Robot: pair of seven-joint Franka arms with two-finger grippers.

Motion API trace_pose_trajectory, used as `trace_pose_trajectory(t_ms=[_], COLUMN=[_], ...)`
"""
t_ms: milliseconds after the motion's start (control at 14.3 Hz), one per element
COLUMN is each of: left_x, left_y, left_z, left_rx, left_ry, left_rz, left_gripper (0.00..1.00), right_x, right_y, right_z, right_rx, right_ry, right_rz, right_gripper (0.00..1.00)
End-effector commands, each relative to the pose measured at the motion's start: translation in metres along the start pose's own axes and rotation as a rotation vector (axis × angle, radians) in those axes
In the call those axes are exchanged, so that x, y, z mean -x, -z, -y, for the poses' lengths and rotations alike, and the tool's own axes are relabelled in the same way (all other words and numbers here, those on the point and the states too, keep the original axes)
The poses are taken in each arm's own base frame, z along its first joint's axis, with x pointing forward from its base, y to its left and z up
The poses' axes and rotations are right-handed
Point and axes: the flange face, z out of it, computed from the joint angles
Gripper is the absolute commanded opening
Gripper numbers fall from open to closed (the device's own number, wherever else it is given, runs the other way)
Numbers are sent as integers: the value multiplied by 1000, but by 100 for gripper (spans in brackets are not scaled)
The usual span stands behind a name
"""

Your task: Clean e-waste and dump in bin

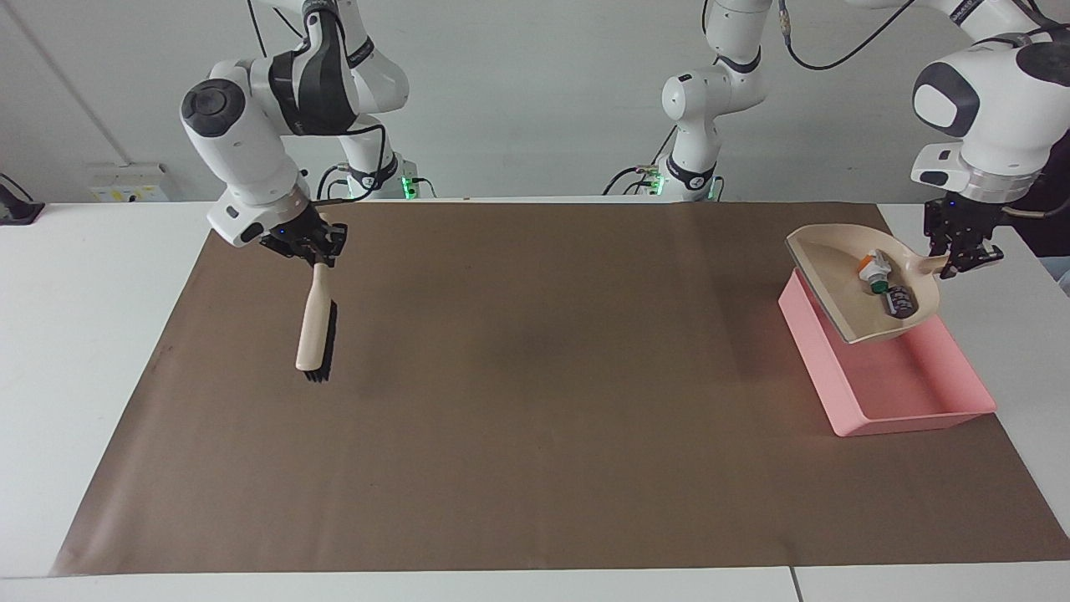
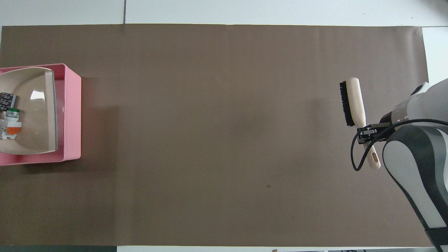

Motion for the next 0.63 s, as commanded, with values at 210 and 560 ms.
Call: trace_pose_trajectory(t_ms=[210, 560], left_x=[23, -20], left_y=[-30, -40], left_z=[37, 47], left_rx=[43, 28], left_ry=[-105, -75], left_rz=[223, 467], left_gripper=[0, 0], right_x=[6, 13], right_y=[-54, -79], right_z=[-63, -89], right_rx=[3, -5], right_ry=[56, 44], right_rz=[-55, -49], right_gripper=[0, 0])
